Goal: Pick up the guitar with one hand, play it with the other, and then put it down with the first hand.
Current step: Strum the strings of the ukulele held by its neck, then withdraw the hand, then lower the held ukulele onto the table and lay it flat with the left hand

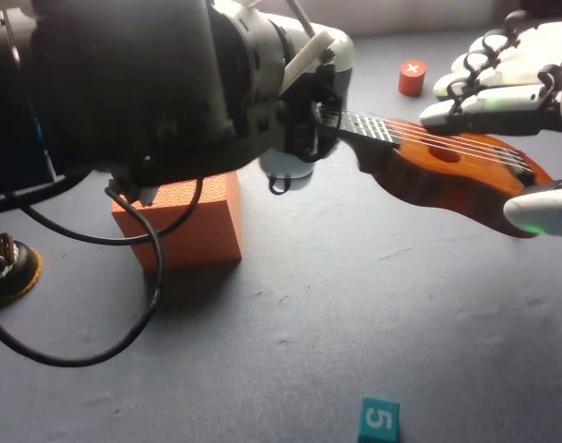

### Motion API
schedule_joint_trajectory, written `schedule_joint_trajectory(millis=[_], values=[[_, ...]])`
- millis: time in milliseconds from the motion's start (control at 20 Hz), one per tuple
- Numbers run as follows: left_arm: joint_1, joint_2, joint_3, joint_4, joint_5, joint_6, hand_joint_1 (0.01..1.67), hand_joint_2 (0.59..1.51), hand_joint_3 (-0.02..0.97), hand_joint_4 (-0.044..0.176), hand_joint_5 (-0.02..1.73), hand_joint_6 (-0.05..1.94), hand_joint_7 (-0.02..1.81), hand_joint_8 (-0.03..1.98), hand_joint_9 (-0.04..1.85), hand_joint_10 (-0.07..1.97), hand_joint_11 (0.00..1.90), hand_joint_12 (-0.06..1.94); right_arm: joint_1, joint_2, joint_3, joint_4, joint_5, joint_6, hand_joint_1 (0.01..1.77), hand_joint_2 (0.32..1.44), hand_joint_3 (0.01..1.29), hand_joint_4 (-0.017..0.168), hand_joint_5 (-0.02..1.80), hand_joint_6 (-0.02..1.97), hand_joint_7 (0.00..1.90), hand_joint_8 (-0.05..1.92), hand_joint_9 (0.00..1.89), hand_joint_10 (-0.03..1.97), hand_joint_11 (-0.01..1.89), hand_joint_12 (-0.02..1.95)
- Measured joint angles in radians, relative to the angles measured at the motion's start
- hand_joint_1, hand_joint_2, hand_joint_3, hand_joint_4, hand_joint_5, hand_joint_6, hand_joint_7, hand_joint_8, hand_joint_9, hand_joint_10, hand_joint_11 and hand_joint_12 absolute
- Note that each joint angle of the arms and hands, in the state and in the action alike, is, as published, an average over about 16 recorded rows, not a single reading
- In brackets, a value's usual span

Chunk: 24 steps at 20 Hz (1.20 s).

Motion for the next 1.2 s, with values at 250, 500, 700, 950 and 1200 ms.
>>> schedule_joint_trajectory(millis=[250,500,700,950,1200], values=[[0.023,0.015,-0.031,0.053,0.051,-0.093,1.43,1.097,-0.016,-0.005,1.17,1.89,1.24,1.97,1.36,1.92,1.42,1.9,-0.02,0.003,-0.001,-0.088,0.062,-0.001,0.27,1.37,0.02,0.005,0.14,0.07,0.06,0.0,0.02,0.0,0.02,0.0],[0.07,0.039,-0.074,0.131,0.092,-0.206,1.43,1.097,-0.016,-0.004,1.17,1.89,1.24,1.97,1.35,1.92,1.41,1.9,-0.042,0.006,-0.004,-0.155,0.127,-0.011,0.28,1.37,0.02,0.008,0.12,0.07,0.05,0.0,0.02,0.0,0.02,0.0],[0.117,0.05,-0.108,0.205,0.106,-0.302,1.42,1.097,-0.016,-0.004,1.16,1.89,1.24,1.97,1.34,1.92,1.41,1.9,-0.054,0.008,-0.008,-0.18,0.161,-0.022,0.28,1.37,0.02,0.008,0.11,0.07,0.04,0.0,0.02,0.0,0.02,0.0],[0.178,0.045,-0.134,0.298,0.117,-0.417,1.42,1.097,-0.016,-0.004,1.17,1.89,1.24,1.96,1.35,1.92,1.41,1.9,-0.061,0.009,-0.013,-0.192,0.186,-0.036,0.3,1.37,0.02,0.008,0.1,0.07,0.04,0.0,0.02,0.0,0.02,0.0],[0.228,0.011,-0.128,0.38,0.127,-0.501,1.42,1.097,-0.015,-0.004,1.17,1.89,1.24,1.96,1.35,1.92,1.41,1.9,-0.062,0.009,-0.018,-0.191,0.193,-0.045,0.31,1.37,0.02,0.008,0.1,0.07,0.04,0.0,0.02,0.0,0.02,0.0]])
